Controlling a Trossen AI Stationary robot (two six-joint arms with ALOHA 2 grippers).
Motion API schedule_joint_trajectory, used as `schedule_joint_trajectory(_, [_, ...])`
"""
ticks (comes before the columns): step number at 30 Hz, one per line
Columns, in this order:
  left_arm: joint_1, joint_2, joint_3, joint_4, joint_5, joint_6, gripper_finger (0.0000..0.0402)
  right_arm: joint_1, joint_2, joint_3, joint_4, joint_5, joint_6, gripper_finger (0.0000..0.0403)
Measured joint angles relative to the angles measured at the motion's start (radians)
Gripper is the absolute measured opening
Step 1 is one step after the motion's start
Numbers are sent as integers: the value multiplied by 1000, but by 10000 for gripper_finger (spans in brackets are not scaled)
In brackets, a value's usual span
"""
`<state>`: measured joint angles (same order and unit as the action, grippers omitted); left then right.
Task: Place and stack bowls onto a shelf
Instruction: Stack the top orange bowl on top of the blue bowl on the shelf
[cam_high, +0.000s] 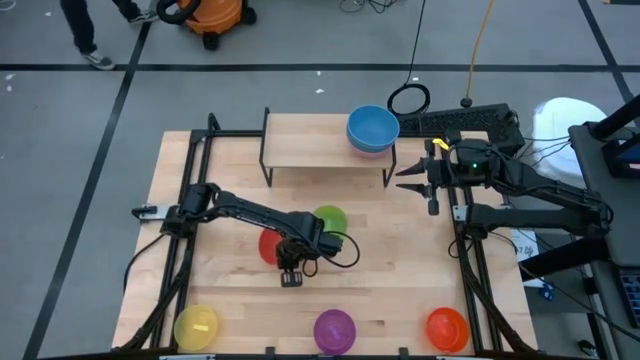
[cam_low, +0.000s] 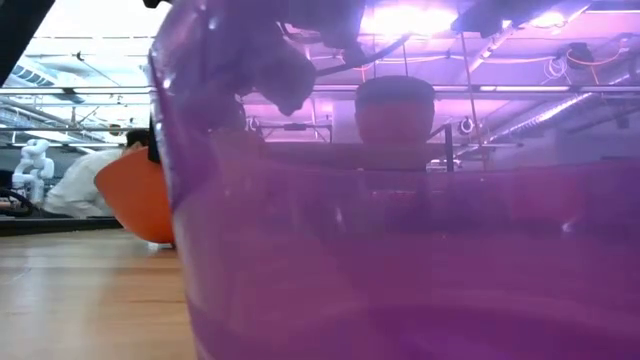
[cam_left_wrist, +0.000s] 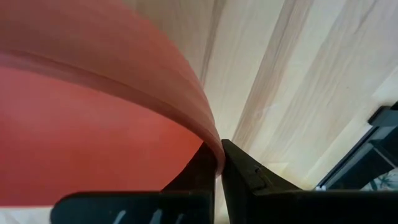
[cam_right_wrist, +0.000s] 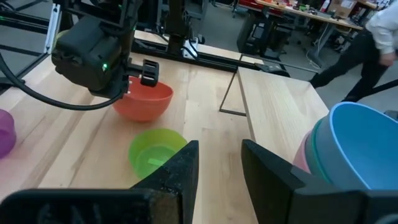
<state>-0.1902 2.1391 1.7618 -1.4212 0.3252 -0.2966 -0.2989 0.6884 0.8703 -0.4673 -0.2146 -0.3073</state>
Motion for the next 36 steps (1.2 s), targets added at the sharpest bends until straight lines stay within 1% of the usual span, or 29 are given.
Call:
schedule_joint_trajectory(2, [0, 0, 0, 8, 0, 0, 21, 0, 0, 0, 0, 0, 0, 116])
schedule_joint_trajectory(6, [0, 8, -3, 23, -5, 7, 59, 0, 0, 0, 0, 0, 0, 116])
schedule_joint_trajectory(9, [0, 5, -4, 20, -8, 7, 75, 0, 0, 0, 0, 0, 0, 116])
schedule_joint_trajectory(16, [1, 3, 19, -4, -8, -19, 79, 0, 0, 0, -1, 0, -22, 116])
schedule_joint_trajectory(22, [1, 1, 138, -94, -18, -41, 80, 0, 0, 0, -44, 0, -71, 116])
schedule_joint_trajectory(25, [1, 1, 220, -136, -78, -75, 80, 5, 0, 0, -65, 0, -63, 116])
schedule_joint_trajectory(28, [1, -8, 284, -149, -189, -111, 80, 38, 11, 0, -79, 0, -51, 112])
schedule_joint_trajectory(32, [9, -62, 309, -150, -343, -180, 81, 111, 37, 0, -82, 0, -69, 96])
schedule_joint_trajectory(36, [14, -148, 308, -149, -455, -259, 81, 189, 84, 0, -53, 2, -49, 85])
